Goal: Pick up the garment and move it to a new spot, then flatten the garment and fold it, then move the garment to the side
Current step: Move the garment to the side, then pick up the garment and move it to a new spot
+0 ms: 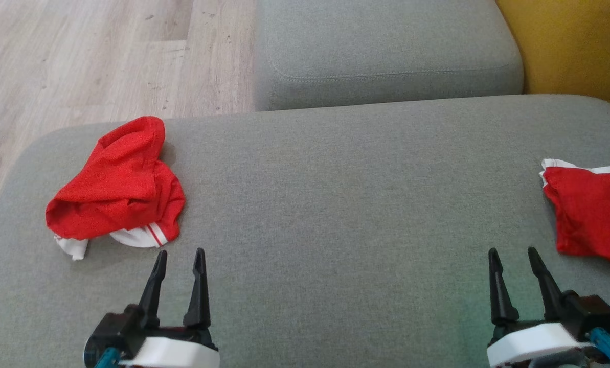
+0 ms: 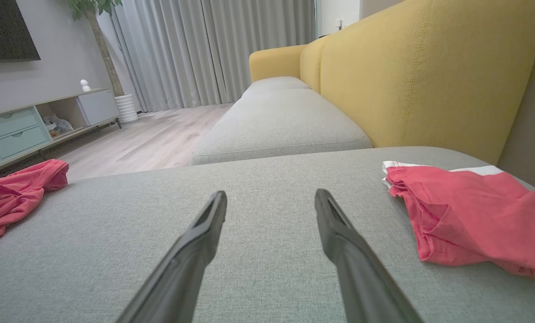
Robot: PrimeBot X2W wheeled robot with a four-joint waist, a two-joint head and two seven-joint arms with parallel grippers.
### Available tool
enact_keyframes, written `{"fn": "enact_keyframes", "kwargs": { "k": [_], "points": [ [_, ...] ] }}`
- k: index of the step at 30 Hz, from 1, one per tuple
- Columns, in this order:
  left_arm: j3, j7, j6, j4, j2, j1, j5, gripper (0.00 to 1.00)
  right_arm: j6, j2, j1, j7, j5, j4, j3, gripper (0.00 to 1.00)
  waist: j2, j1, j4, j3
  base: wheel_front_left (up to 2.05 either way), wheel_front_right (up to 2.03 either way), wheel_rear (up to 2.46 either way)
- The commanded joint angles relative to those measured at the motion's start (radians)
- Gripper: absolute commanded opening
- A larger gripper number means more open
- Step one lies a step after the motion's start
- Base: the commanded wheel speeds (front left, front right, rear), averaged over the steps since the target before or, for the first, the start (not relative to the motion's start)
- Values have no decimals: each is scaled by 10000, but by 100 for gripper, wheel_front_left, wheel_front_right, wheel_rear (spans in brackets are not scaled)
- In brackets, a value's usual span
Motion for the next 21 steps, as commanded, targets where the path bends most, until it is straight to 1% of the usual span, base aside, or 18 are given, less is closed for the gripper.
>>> {"fn": "enact_keyframes", "kwargs": {
  "k": [1, 13, 17, 21],
  "points": [
    [450, -95, -45, -341, -11, -308, 87, 100, -9, -61, -400, -118, -54, -260, 287, 100, 0, 0, -8, 7, 0, 0, 0],
    [333, -95, 56, -395, -22, -323, -71, 100, -9, -59, -480, -137, -113, -345, 327, 100, 0, 0, -46, 43, 0, 0, 0],
    [189, -95, 79, -330, -23, -437, -104, 100, -9, -59, -368, -138, -60, -409, 331, 100, 0, 0, 180, 50, 0, 0, 0],
    [183, -95, 138, -286, -23, -479, -78, 100, -9, -59, -336, -138, -11, -492, 445, 100, 0, 0, 582, 42, 0, 0, 0]
  ]
}}
